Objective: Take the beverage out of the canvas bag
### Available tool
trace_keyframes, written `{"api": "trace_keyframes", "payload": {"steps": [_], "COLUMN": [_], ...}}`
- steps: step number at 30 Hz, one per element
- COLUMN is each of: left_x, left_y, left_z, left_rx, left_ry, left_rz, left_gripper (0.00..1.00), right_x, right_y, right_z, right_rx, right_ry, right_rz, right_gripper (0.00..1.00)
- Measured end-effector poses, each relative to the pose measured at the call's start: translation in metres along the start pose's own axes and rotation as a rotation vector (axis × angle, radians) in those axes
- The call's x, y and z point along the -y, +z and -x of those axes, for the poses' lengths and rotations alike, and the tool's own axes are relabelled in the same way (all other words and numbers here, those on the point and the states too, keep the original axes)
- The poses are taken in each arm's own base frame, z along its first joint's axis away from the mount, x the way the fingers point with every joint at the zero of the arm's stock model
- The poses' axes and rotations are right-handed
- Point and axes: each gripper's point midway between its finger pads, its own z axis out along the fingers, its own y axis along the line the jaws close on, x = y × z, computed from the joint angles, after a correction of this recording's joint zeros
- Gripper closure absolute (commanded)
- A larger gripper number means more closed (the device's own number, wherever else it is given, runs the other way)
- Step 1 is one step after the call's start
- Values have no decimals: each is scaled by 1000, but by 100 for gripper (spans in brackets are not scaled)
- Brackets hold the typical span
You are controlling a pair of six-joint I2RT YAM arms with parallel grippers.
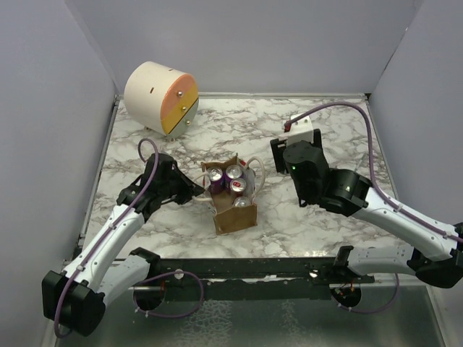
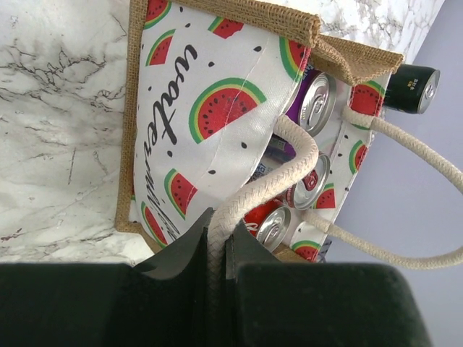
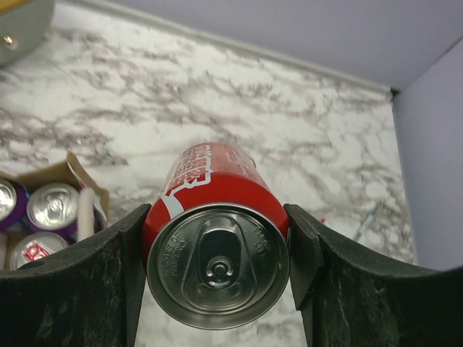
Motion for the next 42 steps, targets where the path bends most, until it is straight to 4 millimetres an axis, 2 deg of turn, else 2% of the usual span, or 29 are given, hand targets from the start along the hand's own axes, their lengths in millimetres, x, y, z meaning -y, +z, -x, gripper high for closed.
{"api": "trace_keyframes", "payload": {"steps": [5,13,18,22,26,31,37,42], "left_x": [2,6,8,8,9,9,9,0], "left_y": [3,6,6,5,7,10,14,22], "left_z": [0,-1,-2,-4,-7,-11,-15,-19], "left_rx": [-7,-15,-16,-21,-33,-45,-65,-97], "left_ry": [1,7,12,23,41,69,91,134], "left_rz": [-7,-31,-52,-74,-97,-129,-162,-132], "left_gripper": [100,100,100,100,100,100,100,100], "right_x": [8,31,39,31,30,55,94,101], "right_y": [-1,14,27,37,46,67,82,96], "right_z": [-61,-160,-198,-218,-225,-233,-263,-272], "right_rx": [-178,-506,-669,-772,-832,-871,-932,-903], "right_ry": [37,178,261,270,296,405,474,467], "right_rz": [-42,-102,-146,-167,-197,-316,-450,-445], "right_gripper": [98,98,98,98,98,98,98,98]}}
